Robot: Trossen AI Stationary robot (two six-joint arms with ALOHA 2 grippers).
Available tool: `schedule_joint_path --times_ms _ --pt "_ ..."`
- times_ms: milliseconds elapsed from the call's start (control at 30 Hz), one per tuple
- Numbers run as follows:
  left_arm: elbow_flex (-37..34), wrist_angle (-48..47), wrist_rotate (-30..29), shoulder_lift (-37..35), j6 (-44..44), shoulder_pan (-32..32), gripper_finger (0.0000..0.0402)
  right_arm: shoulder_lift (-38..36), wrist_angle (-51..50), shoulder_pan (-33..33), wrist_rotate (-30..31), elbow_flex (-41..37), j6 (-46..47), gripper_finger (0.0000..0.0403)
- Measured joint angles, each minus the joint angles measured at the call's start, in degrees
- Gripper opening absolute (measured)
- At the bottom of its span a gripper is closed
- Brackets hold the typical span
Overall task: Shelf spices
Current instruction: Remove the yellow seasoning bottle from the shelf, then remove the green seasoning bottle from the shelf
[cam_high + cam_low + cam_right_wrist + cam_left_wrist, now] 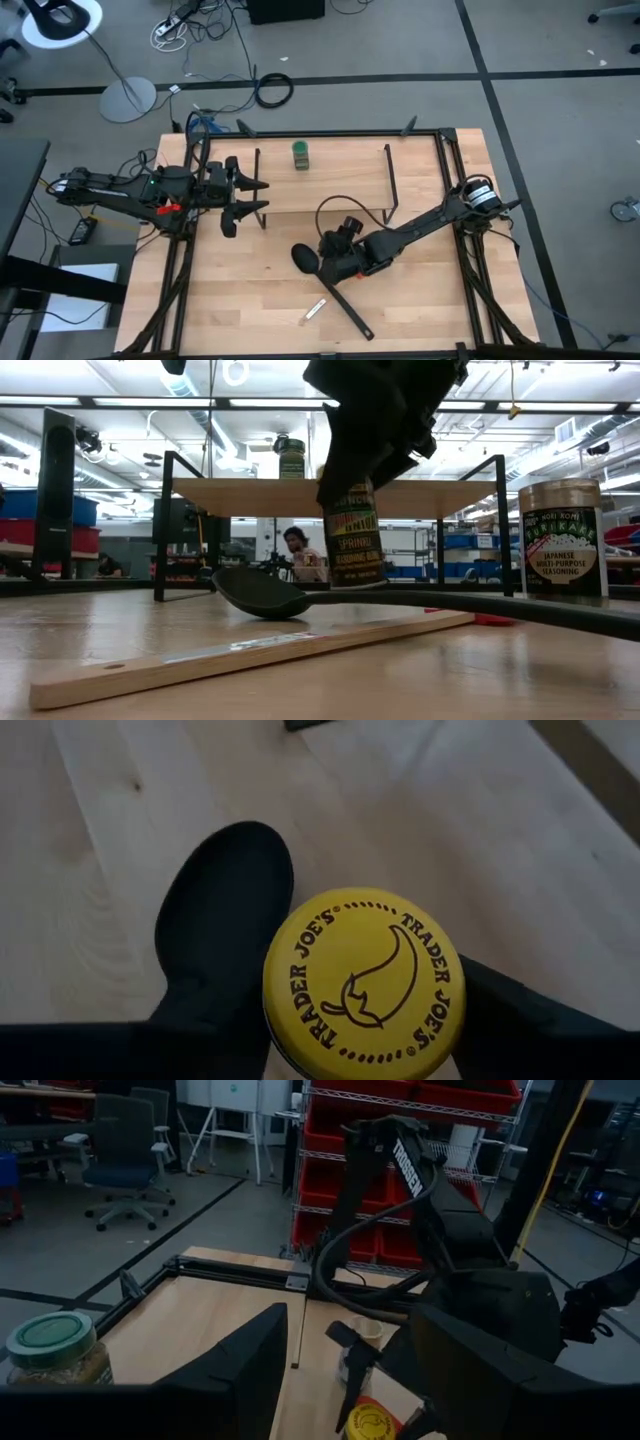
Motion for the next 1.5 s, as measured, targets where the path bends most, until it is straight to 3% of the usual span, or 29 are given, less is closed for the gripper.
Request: schedule_joint_path --times_ms 133,267,467,800,933,1167,1367,1500 --pt "0.0 0.0 0.0 0.0 0.0 0.0 0.0219 0.0 0.0 0.1 -0.3 0.0 0.2 0.0313" --pt "0.0 0.2 0.0 0.0 0.0 0.0 0.0219 -0.4 0.0 0.1 -0.8 0.0 0.2 0.0339" --pt "0.0 1.7 -1.3 0.0 1.3 0.0 0.0219 -4.1 -0.5 0.1 0.6 0.1 -2.1 0.0337" --pt "1.5 5.3 -17.3 2.8 14.1 0.3 0.0240 -17.8 -1.1 0.2 4.0 0.1 -15.4 0.0327" --pt "6.9 -1.4 -20.3 6.0 17.7 1.9 0.0284 -24.3 -0.9 0.3 5.1 0.1 -21.7 0.0328" --pt "20.5 -19.9 -19.2 15.9 17.8 7.8 0.0362 -33.3 2.0 1.5 7.1 0.1 -32.8 0.0328" --pt "32.7 -34.6 -18.1 26.8 16.4 14.7 0.0373 -37.9 7.5 3.3 7.1 0.1 -45.3 0.0328" --pt "37.5 -39.3 -9.9 32.7 16.8 19.4 0.0370 -39.5 10.2 4.3 7.0 0.1 -48.8 0.0328"
